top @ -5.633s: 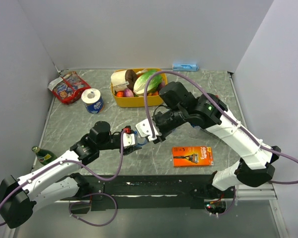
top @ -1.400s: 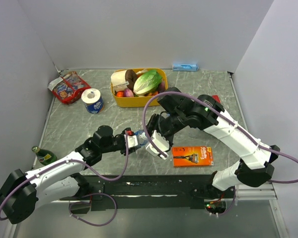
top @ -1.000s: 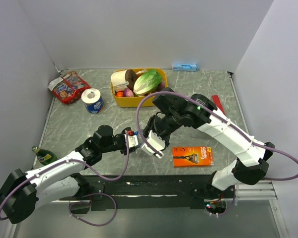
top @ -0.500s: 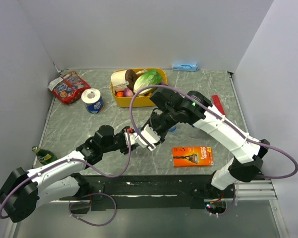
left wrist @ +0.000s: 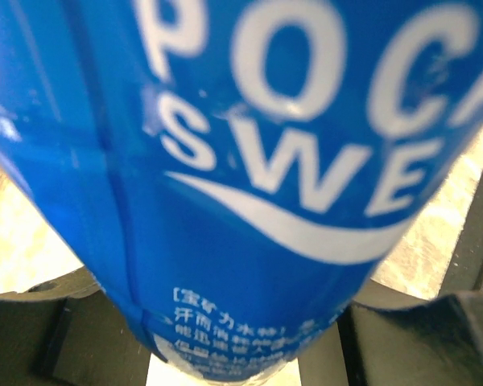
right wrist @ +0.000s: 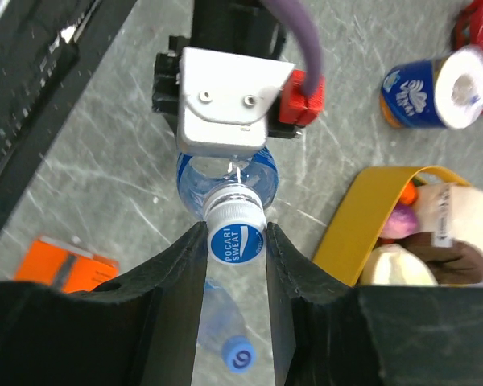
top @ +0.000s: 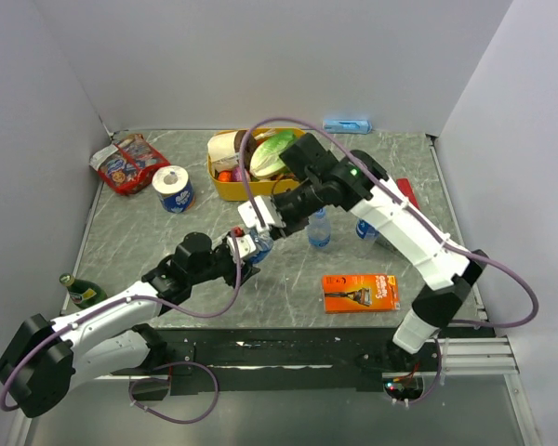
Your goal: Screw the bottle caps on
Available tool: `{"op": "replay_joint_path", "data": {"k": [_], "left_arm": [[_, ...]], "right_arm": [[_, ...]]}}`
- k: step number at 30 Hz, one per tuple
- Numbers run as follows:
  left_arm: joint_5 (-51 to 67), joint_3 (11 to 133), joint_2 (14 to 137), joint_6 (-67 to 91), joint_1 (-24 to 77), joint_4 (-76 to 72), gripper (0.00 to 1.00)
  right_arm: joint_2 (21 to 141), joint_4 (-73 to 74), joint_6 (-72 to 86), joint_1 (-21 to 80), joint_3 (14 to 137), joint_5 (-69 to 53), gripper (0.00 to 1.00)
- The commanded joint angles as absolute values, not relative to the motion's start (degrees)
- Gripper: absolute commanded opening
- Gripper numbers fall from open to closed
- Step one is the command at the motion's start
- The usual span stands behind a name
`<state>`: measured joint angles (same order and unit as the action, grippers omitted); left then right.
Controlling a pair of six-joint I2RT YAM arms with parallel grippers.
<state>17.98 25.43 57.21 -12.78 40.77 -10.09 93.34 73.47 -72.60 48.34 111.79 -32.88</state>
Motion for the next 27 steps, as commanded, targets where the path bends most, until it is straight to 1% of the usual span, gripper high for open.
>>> {"op": "replay_joint_path", "data": {"k": [1, 10, 17, 20, 21, 27], "left_arm": [[14.9, 29.9, 57.4, -9.1, 40.2, -18.7, 0.01], [2.6, 30.8, 59.1, -8.4, 40.1, -21.4, 0.01], [-4.0, 31.6, 60.2, -5.2, 40.1, -22.0, 0.01], [-6.1, 32.1, 60.9, -4.4, 40.1, -21.7, 0.01], [-6.6, 32.2, 61.1, -4.2, 40.1, -21.5, 0.01], [-6.2, 32.3, 62.3, -3.0, 39.9, -20.0, 0.01]], "right_arm": [[98.1, 89.4, -64.1, 47.7, 116.6, -37.0, 0.28], [105.3, 89.8, -47.2, 46.8, 119.5, -37.9, 0.24], [112.6, 89.9, -29.2, 42.3, 126.7, -40.3, 0.23], [113.1, 88.4, -25.8, 42.2, 126.3, -40.3, 0.23], [113.0, 87.7, -25.2, 42.3, 126.1, -40.0, 0.24], [113.1, 86.4, -23.6, 42.7, 127.4, -37.5, 0.27]]}}
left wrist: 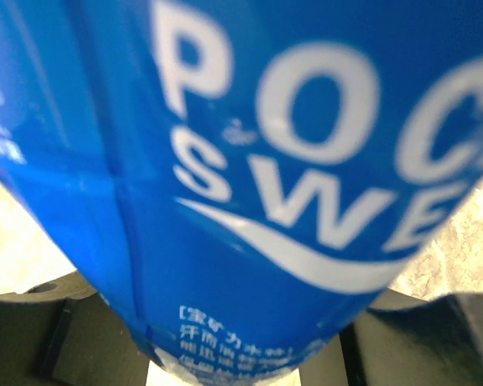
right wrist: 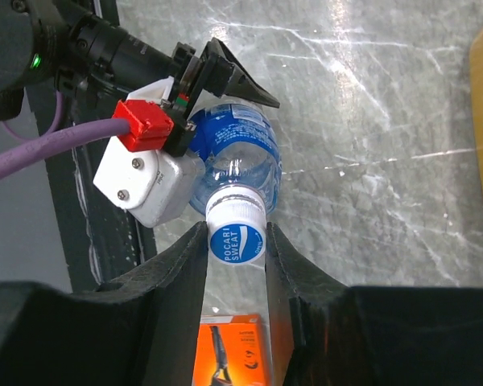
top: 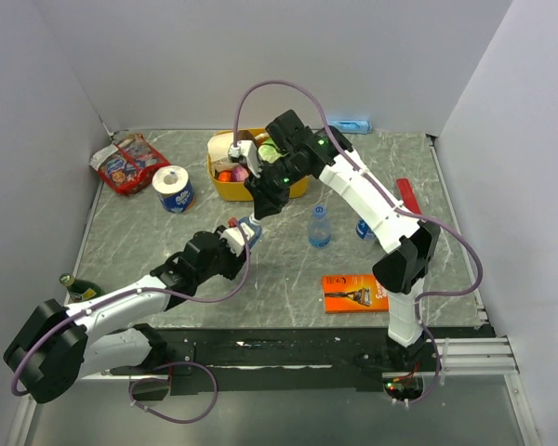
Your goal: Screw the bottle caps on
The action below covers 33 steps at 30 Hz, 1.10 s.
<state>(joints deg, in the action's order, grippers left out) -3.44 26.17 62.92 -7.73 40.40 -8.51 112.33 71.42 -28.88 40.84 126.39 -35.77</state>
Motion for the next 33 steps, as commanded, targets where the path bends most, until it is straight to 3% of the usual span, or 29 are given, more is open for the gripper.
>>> {"op": "replay_joint_path", "data": {"k": [1, 5, 11, 12, 15, 18, 26, 33], "left_arm": [[-5.8, 32.2, 62.4, -2.9, 39.8, -19.9, 0.01], [-4.6, 31.4, 62.6, -2.7, 39.9, -19.2, 0.01], [-2.0, 30.3, 63.7, -3.7, 39.9, -18.5, 0.01], [-1.5, 30.1, 63.8, -4.0, 39.9, -18.6, 0.01], [-0.4, 29.9, 63.6, -5.2, 39.8, -18.5, 0.01], [3.7, 30.4, 63.6, -5.7, 39.5, -16.6, 0.01], [21.3, 30.1, 59.8, -19.0, 39.2, -10.6, 0.01], [28.5, 32.8, 59.9, -27.1, 39.2, -3.5, 0.01]], "right_arm": [[113.0, 86.3, -23.6, 42.7, 128.0, -37.3, 0.28], [112.3, 85.6, -24.1, 42.7, 130.3, -36.7, 0.33], [110.6, 82.6, -24.4, 41.4, 138.4, -39.1, 0.55], [109.8, 81.1, -23.6, 40.9, 138.8, -39.5, 0.64], [103.7, 74.8, -22.2, 39.6, 135.3, -38.4, 0.77], [99.9, 74.0, -26.1, 39.3, 130.7, -37.1, 0.78], [86.7, 72.4, -61.6, 40.9, 114.1, -37.4, 0.72], [81.3, 71.9, -77.9, 45.9, 105.6, -33.9, 0.79]]}}
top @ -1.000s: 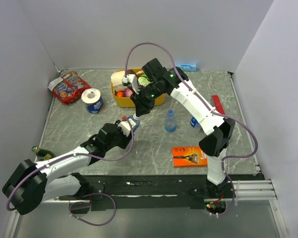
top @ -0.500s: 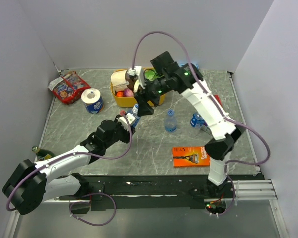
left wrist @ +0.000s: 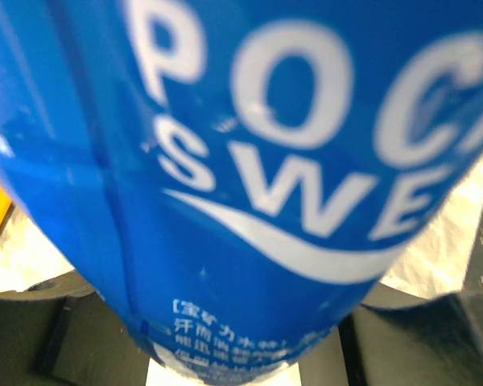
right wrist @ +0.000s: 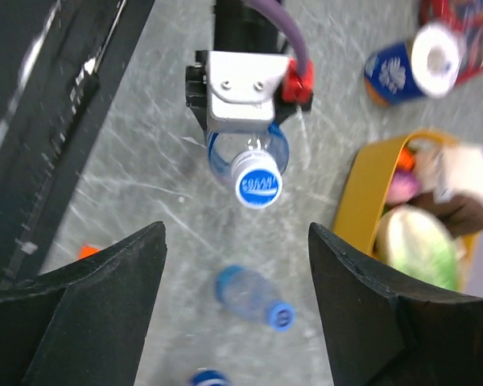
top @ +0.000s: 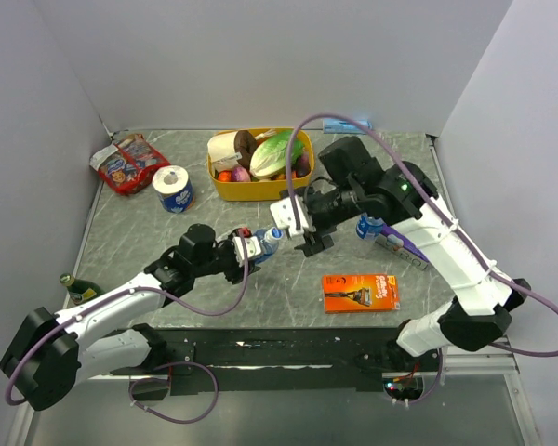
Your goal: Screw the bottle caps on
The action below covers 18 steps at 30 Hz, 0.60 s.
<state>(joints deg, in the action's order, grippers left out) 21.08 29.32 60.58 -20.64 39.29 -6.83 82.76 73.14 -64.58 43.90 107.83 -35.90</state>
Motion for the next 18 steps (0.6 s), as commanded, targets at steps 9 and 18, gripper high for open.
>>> {"op": "replay_joint_path", "data": {"k": [9, 18], "left_arm": [[29.6, 35.0, 59.8, -28.6, 39.4, -2.3, 0.01], [30.0, 35.6, 59.5, -28.9, 39.6, -2.1, 0.01]], "right_arm": [[82.2, 75.7, -84.0, 50.7, 104.1, -34.4, 0.73], [84.5, 75.8, -84.4, 51.0, 105.6, -34.1, 0.67]]}}
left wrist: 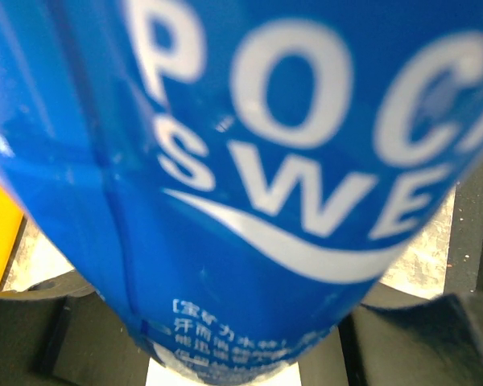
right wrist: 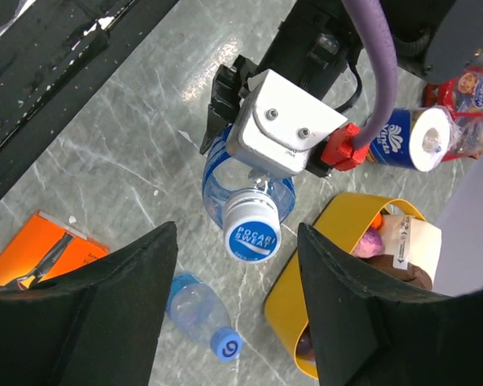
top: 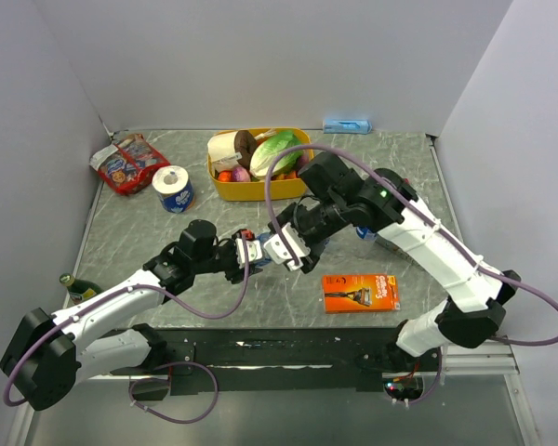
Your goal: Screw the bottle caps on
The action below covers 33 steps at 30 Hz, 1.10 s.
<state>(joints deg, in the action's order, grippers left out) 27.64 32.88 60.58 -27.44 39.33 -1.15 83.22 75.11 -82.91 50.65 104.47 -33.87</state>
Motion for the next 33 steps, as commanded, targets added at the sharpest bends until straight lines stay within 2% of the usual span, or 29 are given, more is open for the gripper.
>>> {"op": "replay_joint_path", "data": {"k": [1, 6, 14, 17, 22, 29, 32, 33], "left_arm": [[30.0, 35.7, 59.4, -28.9, 39.6, -2.1, 0.01], [30.0, 35.9, 59.4, -29.1, 39.7, -2.4, 0.01], [29.0, 35.8, 59.5, -27.9, 39.7, -3.9, 0.01], [24.5, 35.4, 59.9, -22.8, 39.6, -7.5, 0.01], [8.5, 37.4, 62.2, -8.8, 39.8, -15.6, 0.01], [-3.2, 43.6, 67.4, -1.8, 40.3, -16.2, 0.01], [-4.7, 44.2, 69.5, -2.8, 40.3, -15.0, 0.01], [-4.9, 44.1, 69.9, -2.9, 40.2, -14.6, 0.01]], "right_arm": [[84.8, 75.9, -84.4, 50.9, 105.6, -34.0, 0.66], [86.0, 76.0, -83.2, 50.7, 105.9, -33.6, 0.61], [90.0, 77.0, -77.0, 49.0, 109.6, -34.3, 0.41], [91.7, 74.0, -68.4, 47.8, 109.9, -34.5, 0.36], [96.3, 70.1, -45.5, 46.8, 111.9, -32.1, 0.27], [106.0, 72.1, -17.6, 43.1, 117.2, -39.4, 0.27], [106.4, 70.0, -14.1, 41.8, 117.4, -40.9, 0.29], [106.8, 70.3, -14.0, 41.7, 118.4, -41.3, 0.32]]}}
